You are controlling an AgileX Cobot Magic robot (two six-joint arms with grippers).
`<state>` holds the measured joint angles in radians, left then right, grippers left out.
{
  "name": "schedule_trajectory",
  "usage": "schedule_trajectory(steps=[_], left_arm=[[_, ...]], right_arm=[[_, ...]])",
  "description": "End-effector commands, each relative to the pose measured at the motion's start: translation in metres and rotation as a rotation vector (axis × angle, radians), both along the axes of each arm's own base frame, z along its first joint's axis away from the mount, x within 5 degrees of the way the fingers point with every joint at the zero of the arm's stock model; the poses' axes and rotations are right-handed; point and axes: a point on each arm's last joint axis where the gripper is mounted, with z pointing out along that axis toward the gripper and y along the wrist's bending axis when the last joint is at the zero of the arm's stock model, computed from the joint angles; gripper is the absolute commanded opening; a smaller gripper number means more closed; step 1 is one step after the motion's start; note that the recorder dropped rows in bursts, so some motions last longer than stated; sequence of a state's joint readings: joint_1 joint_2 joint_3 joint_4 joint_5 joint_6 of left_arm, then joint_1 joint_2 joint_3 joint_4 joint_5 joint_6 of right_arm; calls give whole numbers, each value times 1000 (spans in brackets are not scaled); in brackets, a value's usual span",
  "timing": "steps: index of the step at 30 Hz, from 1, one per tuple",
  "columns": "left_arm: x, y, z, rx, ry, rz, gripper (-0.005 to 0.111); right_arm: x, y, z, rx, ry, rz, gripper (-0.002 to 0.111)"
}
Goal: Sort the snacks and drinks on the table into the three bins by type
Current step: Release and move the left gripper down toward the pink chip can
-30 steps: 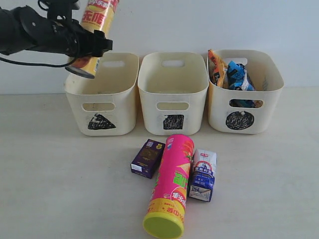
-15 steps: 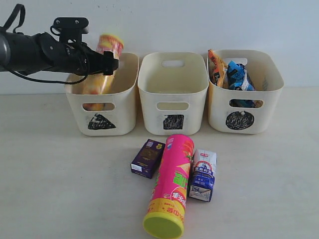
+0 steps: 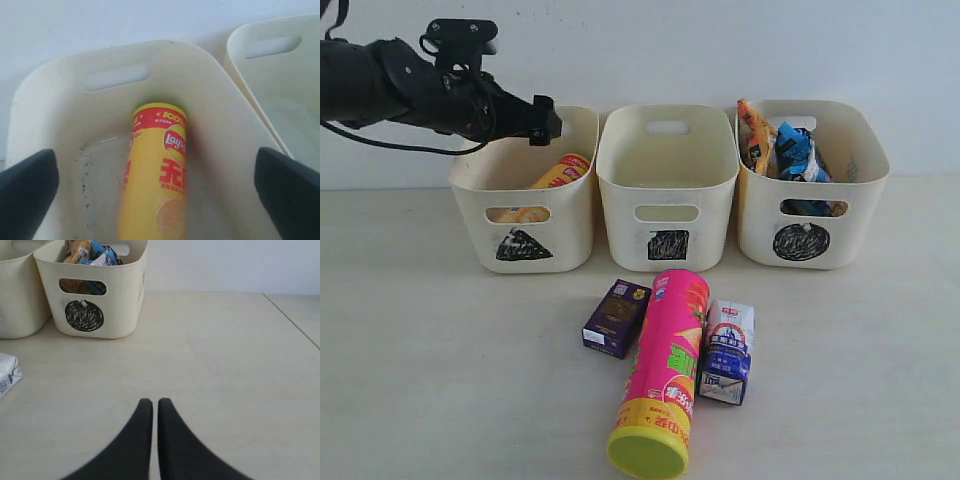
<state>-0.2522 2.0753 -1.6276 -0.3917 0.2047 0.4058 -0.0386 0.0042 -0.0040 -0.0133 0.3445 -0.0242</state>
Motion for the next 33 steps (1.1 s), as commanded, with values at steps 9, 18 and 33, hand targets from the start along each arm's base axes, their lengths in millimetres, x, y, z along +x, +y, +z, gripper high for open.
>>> schedule_trajectory(steps=[9, 18, 33], left_arm=[[-43, 4, 56, 140, 127, -167, 4], [-80, -7, 60, 309, 317, -439, 4], [-146, -95, 38, 313, 508, -669, 4]], right_arm=[[0, 0, 0, 1, -12, 0, 1], [0, 0, 0, 1, -12, 0, 1], [0, 0, 0, 1, -12, 0, 1]])
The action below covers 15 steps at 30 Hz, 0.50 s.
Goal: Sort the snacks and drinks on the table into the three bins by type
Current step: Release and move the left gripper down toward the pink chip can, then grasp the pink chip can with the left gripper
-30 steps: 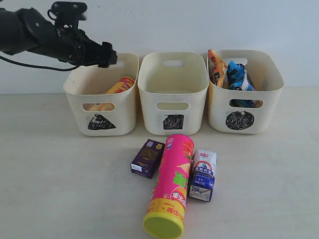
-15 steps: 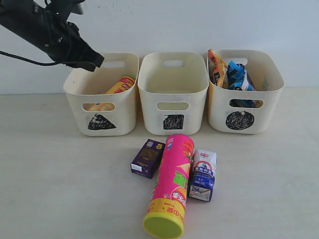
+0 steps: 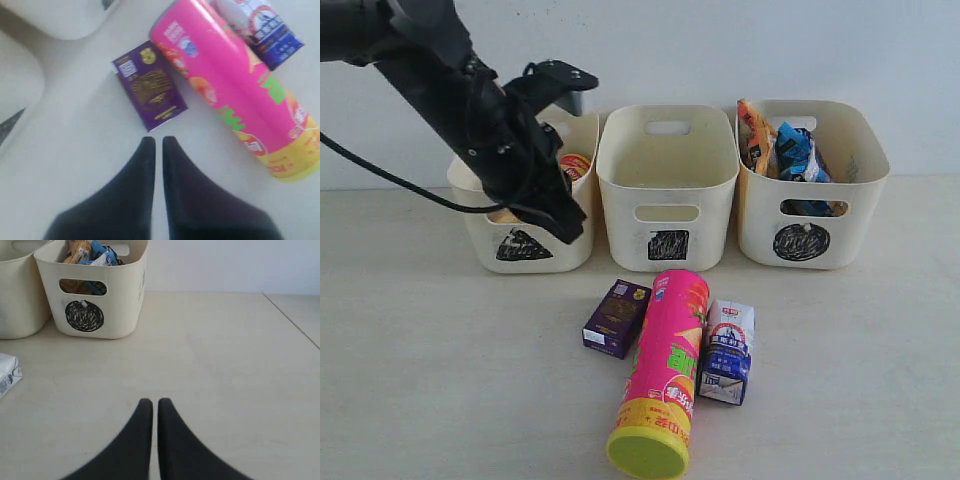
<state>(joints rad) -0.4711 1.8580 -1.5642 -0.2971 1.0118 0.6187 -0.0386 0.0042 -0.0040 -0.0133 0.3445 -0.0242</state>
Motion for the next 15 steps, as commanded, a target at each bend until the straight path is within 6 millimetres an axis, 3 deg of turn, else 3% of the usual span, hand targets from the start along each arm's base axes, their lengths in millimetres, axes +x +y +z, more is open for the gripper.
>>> schedule_trajectory(steps=[1, 6, 15], left_arm=[[-22, -28, 3, -12, 39, -5, 4], [-44, -57, -1, 65, 20, 11, 4], [-69, -90, -19, 122, 58, 76, 4]], right_arm=[[0, 0, 0, 1, -12, 0, 1], [0, 0, 0, 1, -12, 0, 1], [0, 0, 0, 1, -12, 0, 1]])
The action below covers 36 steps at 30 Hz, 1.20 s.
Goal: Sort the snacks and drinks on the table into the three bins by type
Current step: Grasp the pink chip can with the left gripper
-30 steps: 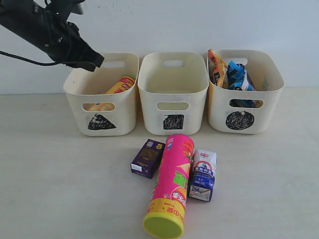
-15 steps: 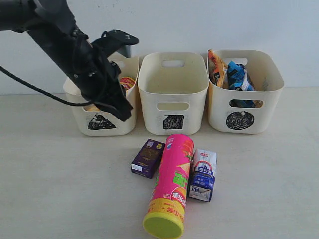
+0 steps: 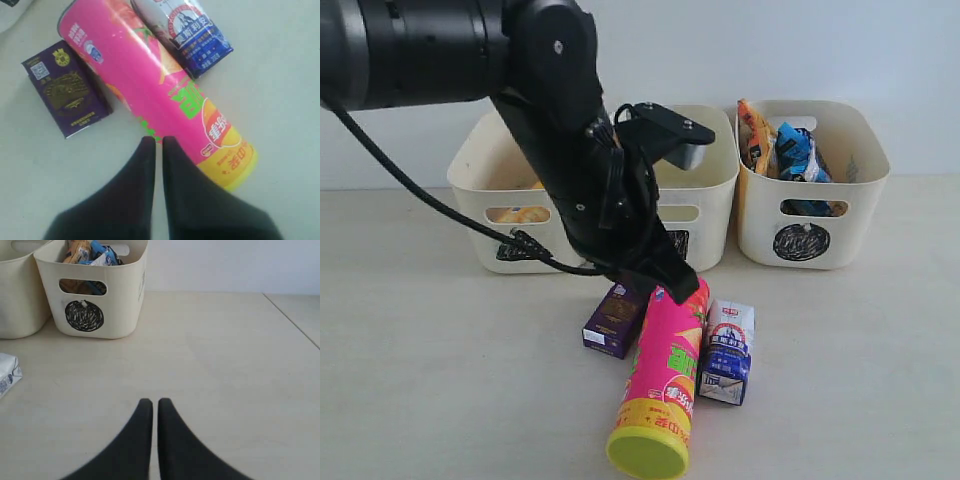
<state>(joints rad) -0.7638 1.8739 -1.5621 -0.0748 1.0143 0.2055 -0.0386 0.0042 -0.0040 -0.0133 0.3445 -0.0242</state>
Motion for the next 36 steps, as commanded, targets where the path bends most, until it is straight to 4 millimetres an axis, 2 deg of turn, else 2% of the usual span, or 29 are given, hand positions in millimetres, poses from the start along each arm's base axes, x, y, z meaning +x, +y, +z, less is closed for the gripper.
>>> schedule_trajectory(steps=[1, 4, 6, 10, 12, 15, 19, 28, 36], left_arm=[[-10, -11, -10, 15, 36, 40, 4], [-9, -16, -23, 35, 64, 56, 14], [-7, -18, -33, 48, 83, 73, 29], [-3, -23, -51, 58, 107, 115, 67], [-1, -25, -58, 55, 108, 117, 79], [3, -29, -68, 42, 101, 120, 77], [7, -32, -83, 56, 103, 138, 63], [12, -36, -113, 76, 120, 159, 64], [13, -39, -122, 66, 125, 165, 64]], right_arm=[[0, 0, 0, 1, -12, 0, 1], [0, 0, 0, 1, -12, 0, 1], [0, 0, 0, 1, -12, 0, 1], [0, 0, 0, 1, -12, 0, 1], [0, 0, 0, 1, -12, 0, 1], [0, 0, 0, 1, -12, 0, 1], [0, 0, 0, 1, -12, 0, 1], [0, 0, 0, 1, -12, 0, 1], [0, 0, 0, 1, -12, 0, 1]])
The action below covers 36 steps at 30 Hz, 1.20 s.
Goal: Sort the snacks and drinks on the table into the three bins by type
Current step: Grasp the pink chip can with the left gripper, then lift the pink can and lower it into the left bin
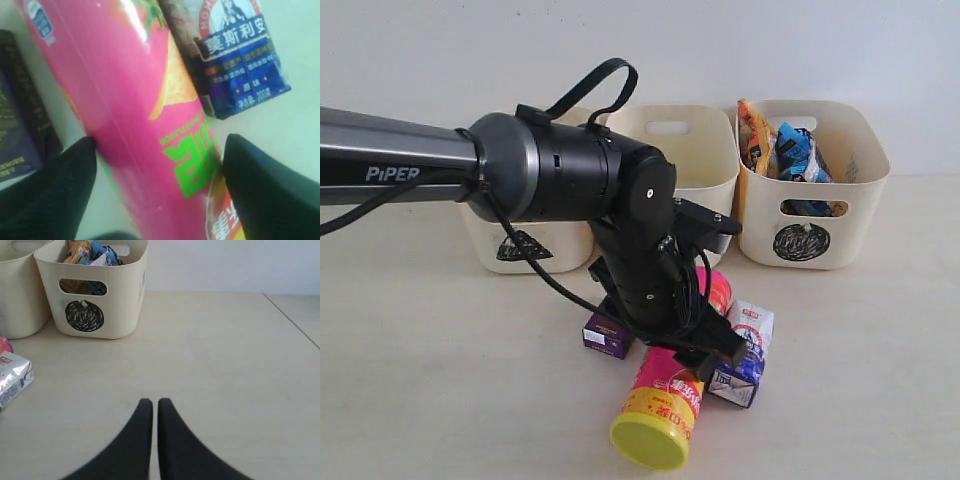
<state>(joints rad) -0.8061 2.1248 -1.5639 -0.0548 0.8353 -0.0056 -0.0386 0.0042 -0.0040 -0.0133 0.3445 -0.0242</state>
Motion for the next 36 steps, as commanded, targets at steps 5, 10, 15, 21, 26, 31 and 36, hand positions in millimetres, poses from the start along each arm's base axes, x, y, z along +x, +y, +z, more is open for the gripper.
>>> schedule_trajectory(steps=[5, 10, 15, 21, 26, 31, 36], left_arm=[[-2, -1, -34, 57, 62, 0, 76], [0, -3, -38, 45, 45, -7, 78], [1, -4, -38, 29, 29, -5, 59], [1, -4, -37, 33, 24, -9, 4], [2, -5, -34, 24, 21, 6, 4], [3, 1, 0, 25, -52, 8, 4], [-1, 5, 39, -36, -109, -1, 4]], right_arm=[[0, 0, 0, 1, -12, 0, 1], [0, 0, 0, 1, -12, 0, 1], [0, 0, 0, 1, -12, 0, 1], [0, 0, 0, 1, -12, 0, 1], [0, 0, 0, 3, -12, 0, 1], [0, 0, 0, 3, -12, 0, 1], [0, 0, 0, 3, -12, 0, 1]])
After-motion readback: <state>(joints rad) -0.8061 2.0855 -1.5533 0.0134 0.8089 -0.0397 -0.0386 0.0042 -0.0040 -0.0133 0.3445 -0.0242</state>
